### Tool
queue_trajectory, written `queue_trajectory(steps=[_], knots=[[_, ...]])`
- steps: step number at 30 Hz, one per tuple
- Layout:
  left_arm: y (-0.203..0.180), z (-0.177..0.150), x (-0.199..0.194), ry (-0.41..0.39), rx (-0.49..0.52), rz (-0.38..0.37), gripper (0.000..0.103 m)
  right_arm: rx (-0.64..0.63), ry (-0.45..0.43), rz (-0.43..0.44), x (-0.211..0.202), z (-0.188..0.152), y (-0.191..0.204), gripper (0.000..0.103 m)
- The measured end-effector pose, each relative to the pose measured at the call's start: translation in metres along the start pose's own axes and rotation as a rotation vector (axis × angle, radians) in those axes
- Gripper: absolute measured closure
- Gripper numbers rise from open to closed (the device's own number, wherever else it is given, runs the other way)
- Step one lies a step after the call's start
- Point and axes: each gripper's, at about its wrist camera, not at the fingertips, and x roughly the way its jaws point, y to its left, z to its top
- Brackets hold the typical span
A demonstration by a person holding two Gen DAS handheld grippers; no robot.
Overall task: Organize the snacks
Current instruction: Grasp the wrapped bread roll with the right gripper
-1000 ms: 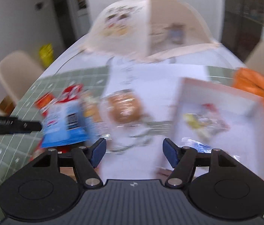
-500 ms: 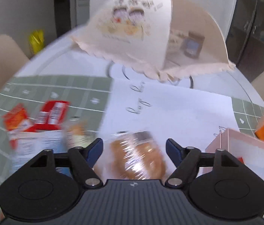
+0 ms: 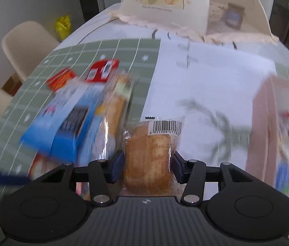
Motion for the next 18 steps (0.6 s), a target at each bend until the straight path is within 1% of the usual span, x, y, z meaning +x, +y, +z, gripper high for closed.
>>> queue_trajectory(steps=[3,5,6,8,9,10,11,12,15,18], knots=[[-0.025,-0.001,0.006,0.023,0.136,-0.037,0.053,0.017,0.004,0.016,-0.024,-0.032,-0.006,0.054],[-0.038,-0.003,0.011,0.063,0.194,-0.055,0.053,0.012,-0.007,-0.022,-0.039,-0.051,-0.012,0.054],[-0.043,-0.004,0.012,0.075,0.193,-0.054,0.053,0.007,-0.018,-0.051,-0.046,-0.059,-0.015,0.054],[-0.045,-0.007,0.007,0.089,0.160,-0.023,0.053,0.005,-0.034,-0.099,-0.061,-0.074,-0.022,0.054],[-0.045,-0.010,0.004,0.106,0.127,0.012,0.053,0.013,-0.035,-0.116,-0.067,-0.081,-0.026,0.054],[-0.045,-0.014,0.000,0.123,0.097,0.035,0.053,0.025,-0.034,-0.125,-0.073,-0.089,-0.032,0.054],[-0.045,-0.019,-0.005,0.147,0.065,0.040,0.053,0.033,-0.033,-0.126,-0.076,-0.094,-0.036,0.053],[-0.045,-0.023,-0.009,0.168,0.047,0.027,0.053,0.042,-0.035,-0.130,-0.079,-0.099,-0.041,0.051],[-0.052,-0.041,-0.021,0.272,0.017,-0.013,0.053,0.043,-0.049,-0.155,-0.086,-0.109,-0.045,0.043],[-0.057,-0.055,-0.018,0.338,-0.043,-0.049,0.054,0.046,-0.069,-0.164,-0.089,-0.111,-0.045,0.043]])
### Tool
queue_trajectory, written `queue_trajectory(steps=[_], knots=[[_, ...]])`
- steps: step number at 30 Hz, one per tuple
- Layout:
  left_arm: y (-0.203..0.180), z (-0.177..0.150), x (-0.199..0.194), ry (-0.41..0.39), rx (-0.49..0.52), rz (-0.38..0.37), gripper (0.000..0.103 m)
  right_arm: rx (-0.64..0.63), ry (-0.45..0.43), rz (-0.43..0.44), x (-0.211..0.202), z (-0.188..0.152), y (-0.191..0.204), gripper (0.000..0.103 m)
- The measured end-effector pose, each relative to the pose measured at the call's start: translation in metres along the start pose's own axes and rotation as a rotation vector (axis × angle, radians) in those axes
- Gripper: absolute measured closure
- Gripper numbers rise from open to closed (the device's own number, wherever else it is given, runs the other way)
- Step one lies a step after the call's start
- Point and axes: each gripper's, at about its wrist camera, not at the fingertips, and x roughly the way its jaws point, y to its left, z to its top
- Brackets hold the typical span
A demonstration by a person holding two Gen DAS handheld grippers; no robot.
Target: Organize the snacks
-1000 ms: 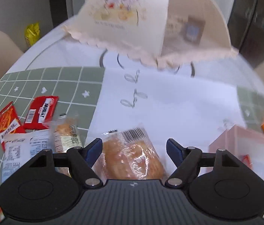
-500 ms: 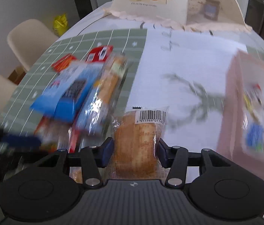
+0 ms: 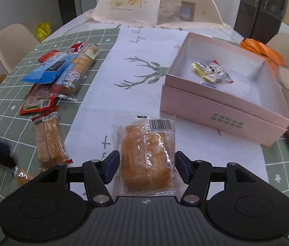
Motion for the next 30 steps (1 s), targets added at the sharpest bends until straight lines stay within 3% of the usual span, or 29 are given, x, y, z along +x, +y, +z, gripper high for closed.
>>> queue_trajectory(steps=[4,11,19,22,25,28,30], knots=[[0.001,-0.006,0.017,0.007,-0.065,-0.010,0.059,0.042,-0.016,0.013,-0.002,-0.003,-0.002,0.042],[0.001,0.011,0.020,-0.162,-0.108,0.067,0.059,0.053,-0.026,0.022,-0.009,-0.008,-0.001,0.042],[-0.020,0.006,0.024,-0.160,0.052,0.155,0.059,0.053,-0.031,0.020,-0.011,-0.008,0.003,0.040],[-0.022,-0.004,0.015,-0.159,0.060,0.172,0.059,0.050,-0.032,0.021,-0.012,-0.008,0.005,0.039],[-0.019,-0.010,0.004,-0.149,0.022,0.130,0.059,0.043,-0.034,0.023,-0.012,-0.006,0.007,0.038],[-0.010,-0.011,0.004,-0.105,-0.093,0.002,0.059,0.038,-0.037,0.024,-0.012,-0.006,0.009,0.037],[-0.009,-0.008,0.010,-0.104,-0.136,-0.012,0.059,0.037,-0.039,0.023,-0.012,-0.005,0.010,0.037]])
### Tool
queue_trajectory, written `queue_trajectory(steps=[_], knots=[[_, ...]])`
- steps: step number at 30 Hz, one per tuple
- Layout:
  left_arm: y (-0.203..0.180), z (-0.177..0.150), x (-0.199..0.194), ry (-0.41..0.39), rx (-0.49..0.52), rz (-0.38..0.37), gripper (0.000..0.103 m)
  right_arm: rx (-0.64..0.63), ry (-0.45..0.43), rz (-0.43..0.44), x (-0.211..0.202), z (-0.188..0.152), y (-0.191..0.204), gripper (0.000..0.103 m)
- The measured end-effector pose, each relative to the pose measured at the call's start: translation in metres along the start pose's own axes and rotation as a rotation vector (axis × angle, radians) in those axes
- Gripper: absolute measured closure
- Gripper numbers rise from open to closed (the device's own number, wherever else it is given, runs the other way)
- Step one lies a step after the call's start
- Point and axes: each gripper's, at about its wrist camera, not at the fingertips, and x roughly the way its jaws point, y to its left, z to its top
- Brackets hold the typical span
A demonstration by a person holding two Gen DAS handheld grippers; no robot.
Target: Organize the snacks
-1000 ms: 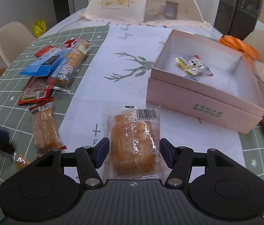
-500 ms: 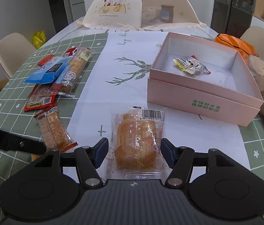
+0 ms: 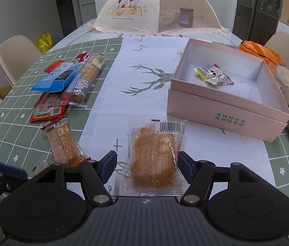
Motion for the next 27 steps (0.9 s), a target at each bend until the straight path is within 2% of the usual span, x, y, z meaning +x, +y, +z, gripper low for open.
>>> queue_trajectory(steps=[6,11,15,23,27], knots=[[-0.011,0.012,0.016,-0.066,0.027,0.050,0.059,-0.005,-0.018,-0.042,-0.008,-0.009,-0.006,0.036],[-0.040,0.009,0.029,-0.091,0.245,0.160,0.059,0.016,-0.006,-0.064,-0.011,-0.021,-0.018,0.033],[-0.046,-0.005,0.033,-0.092,0.398,0.254,0.057,0.031,-0.008,-0.068,-0.011,-0.024,-0.023,0.032],[-0.003,-0.002,0.014,-0.128,0.339,0.364,0.065,0.015,-0.021,-0.054,-0.010,-0.021,-0.013,0.032],[0.019,0.006,-0.002,-0.158,0.246,0.322,0.065,-0.020,-0.050,-0.025,-0.012,-0.016,-0.002,0.032]])
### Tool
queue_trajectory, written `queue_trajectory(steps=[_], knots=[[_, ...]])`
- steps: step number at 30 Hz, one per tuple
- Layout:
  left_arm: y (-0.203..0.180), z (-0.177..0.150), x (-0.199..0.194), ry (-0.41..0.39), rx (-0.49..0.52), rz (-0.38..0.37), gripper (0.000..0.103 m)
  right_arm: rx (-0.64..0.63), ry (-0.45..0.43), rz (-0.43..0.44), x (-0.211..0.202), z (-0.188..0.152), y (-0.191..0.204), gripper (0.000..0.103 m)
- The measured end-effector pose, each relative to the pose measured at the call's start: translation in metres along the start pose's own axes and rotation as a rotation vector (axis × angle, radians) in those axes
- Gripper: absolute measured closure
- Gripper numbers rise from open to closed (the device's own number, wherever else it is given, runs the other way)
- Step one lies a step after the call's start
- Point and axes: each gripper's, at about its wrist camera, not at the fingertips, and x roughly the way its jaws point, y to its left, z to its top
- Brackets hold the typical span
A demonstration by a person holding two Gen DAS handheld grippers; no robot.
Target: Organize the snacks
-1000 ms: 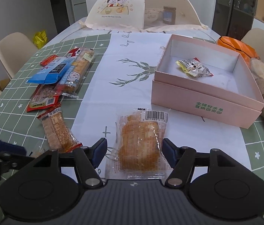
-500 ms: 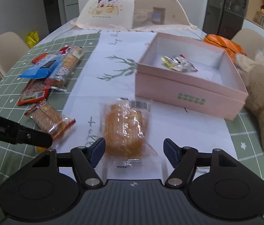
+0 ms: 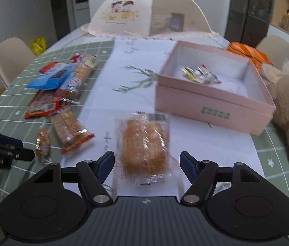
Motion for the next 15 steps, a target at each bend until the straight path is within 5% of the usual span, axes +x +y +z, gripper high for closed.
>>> queue_trajectory(steps=[7,15], knots=[[0.021,0.005,-0.016,-0.031,-0.073,-0.035,0.065,-0.009,-0.005,0.129,0.014,0.034,0.026,0.031],[0.029,0.005,-0.021,-0.009,-0.058,-0.039,0.065,0.007,0.058,0.217,0.077,0.099,0.072,0.031]])
